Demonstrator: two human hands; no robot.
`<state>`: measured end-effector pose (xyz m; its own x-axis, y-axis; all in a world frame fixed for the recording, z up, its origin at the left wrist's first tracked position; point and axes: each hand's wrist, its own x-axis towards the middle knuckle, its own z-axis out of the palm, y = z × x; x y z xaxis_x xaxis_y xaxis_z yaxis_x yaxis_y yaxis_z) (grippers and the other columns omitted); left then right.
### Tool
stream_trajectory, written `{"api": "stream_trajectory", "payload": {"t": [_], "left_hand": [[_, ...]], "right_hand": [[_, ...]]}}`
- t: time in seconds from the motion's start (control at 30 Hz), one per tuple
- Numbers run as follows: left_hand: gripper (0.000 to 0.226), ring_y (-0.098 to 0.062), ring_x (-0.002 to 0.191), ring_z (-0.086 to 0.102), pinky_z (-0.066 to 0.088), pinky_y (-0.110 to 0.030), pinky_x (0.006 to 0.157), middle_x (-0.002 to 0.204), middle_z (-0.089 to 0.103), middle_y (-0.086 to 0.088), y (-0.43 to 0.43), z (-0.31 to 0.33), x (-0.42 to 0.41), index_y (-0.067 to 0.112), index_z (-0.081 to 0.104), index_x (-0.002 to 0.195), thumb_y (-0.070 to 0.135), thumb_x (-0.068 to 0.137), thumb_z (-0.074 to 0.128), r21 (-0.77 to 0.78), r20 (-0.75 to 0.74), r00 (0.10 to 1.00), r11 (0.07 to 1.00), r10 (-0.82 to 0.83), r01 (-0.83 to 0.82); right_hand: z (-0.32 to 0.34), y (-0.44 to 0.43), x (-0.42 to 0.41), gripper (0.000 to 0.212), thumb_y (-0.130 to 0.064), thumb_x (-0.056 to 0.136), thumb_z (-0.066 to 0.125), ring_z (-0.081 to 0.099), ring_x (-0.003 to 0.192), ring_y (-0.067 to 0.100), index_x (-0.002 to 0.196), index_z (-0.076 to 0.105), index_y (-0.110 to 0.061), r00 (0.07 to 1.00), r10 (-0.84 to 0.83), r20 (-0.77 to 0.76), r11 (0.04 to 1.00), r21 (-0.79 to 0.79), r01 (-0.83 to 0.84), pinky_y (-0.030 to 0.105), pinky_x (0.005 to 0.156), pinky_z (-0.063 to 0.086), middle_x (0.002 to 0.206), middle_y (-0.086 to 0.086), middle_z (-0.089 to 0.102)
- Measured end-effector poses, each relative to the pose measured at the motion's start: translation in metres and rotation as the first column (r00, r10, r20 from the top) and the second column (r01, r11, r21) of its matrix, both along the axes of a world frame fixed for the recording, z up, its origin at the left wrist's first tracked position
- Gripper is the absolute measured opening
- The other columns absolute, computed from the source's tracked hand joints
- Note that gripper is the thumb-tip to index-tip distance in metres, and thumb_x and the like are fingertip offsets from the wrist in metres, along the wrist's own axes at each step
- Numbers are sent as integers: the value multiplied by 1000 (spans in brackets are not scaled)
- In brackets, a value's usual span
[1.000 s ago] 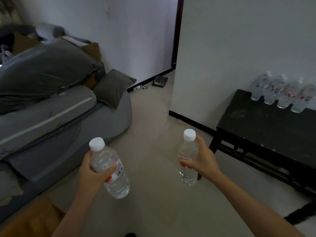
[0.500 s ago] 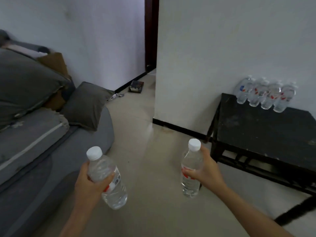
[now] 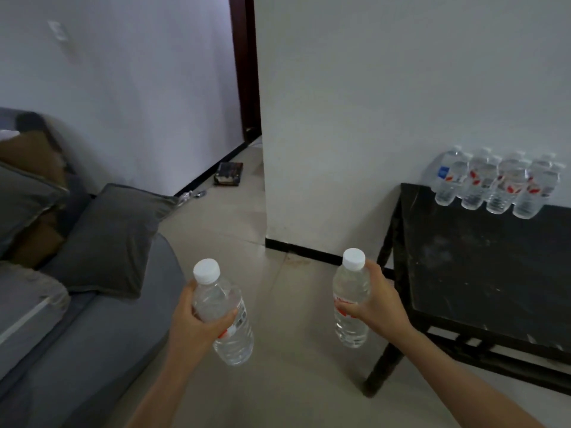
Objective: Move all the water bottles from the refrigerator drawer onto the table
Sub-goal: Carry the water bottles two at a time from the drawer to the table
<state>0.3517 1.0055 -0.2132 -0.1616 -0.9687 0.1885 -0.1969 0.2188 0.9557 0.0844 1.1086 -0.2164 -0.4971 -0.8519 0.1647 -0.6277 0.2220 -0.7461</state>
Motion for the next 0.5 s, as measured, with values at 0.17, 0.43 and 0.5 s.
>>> {"api": "stream_trajectory", "payload": {"t": [0.17, 0.43, 0.5], "left_hand": [[77, -2, 81, 56, 44, -21, 66, 92, 58, 13, -52, -16, -21, 15, 52, 113, 33, 43, 79, 53, -7, 1000, 999, -4, 5], [70, -8, 82, 58, 47, -25, 67, 93, 60, 9, -157, -42, -49, 19, 53, 107, 29, 47, 86, 123, 32, 998, 991, -60, 55], [81, -12, 83, 60, 48, -29, 68, 94, 62, 6, -195, -46, -56, 19, 55, 108, 51, 37, 75, 138, 28, 997, 988, -68, 64]], "right_hand": [[-10, -43, -21, 88, -31, 61, 82, 51, 110, 16, 133, 32, -24, 1000, -5, 0, 998, 57, 5, 34, 90, 47, 126, -4, 49], [-24, -122, -42, 86, -30, 61, 82, 47, 98, 7, 132, 32, -26, 995, -100, -2, 989, 114, 100, 28, 83, 45, 112, -14, 44], [-23, -149, -47, 87, -31, 61, 82, 48, 98, 8, 132, 32, -27, 991, -133, -9, 984, 118, 133, 29, 83, 47, 112, -14, 45]]}}
